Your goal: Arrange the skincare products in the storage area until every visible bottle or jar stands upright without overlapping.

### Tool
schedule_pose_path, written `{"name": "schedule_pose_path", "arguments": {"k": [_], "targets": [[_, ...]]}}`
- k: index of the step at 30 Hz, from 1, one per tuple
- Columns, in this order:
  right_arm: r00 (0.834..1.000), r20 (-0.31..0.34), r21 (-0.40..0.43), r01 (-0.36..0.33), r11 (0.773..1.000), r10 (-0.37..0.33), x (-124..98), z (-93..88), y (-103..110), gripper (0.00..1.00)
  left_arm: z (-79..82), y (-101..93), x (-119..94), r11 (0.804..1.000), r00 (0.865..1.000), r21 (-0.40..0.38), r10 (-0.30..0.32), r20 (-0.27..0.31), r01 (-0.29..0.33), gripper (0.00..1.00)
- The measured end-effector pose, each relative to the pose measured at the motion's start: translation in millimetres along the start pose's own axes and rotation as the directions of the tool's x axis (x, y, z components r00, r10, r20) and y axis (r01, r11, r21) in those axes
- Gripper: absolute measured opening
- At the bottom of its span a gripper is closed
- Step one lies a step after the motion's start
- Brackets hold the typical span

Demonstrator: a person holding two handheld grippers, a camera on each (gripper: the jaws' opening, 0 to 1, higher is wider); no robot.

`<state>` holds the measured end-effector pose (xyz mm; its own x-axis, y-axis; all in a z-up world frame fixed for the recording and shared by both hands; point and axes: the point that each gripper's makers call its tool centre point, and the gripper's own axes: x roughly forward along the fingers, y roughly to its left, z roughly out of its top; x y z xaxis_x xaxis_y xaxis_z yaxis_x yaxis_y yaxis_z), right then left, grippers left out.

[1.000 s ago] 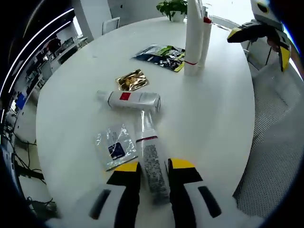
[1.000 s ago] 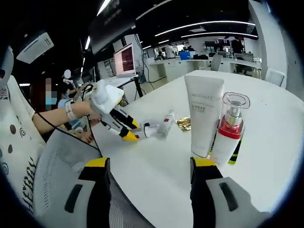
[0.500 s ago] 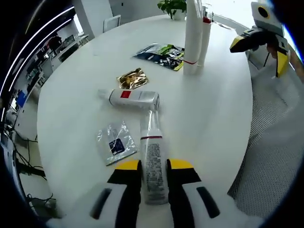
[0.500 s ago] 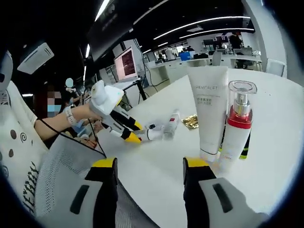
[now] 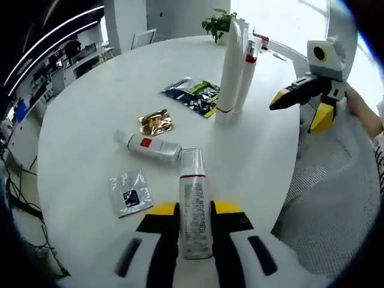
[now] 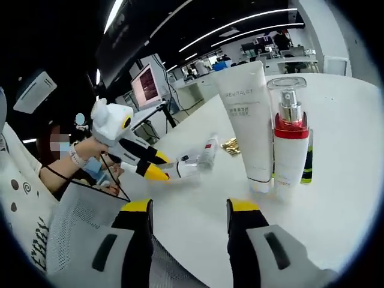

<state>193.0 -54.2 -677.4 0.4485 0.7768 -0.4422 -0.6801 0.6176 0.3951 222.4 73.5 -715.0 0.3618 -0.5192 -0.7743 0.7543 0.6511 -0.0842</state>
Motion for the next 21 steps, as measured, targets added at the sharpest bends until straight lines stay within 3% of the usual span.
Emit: {"name": "schedule_pose_path", "arguments": {"k": [12,21], "targets": [[0.997,0.074,0.084,-0.042,0.996,0.036,-3,11.6,2,0.45,42.7,-40.0,-6,0.994,0.986,0.009,-0.108,0.129,0.108,0.15],[0.989,0.146,0.165,-0.012,0.986,-0.013,-10,21.8,-10,0.42,61.8,-61.3,-6,0.988,0.971,0.013,-0.154,0.183,0.154,0.15]]}}
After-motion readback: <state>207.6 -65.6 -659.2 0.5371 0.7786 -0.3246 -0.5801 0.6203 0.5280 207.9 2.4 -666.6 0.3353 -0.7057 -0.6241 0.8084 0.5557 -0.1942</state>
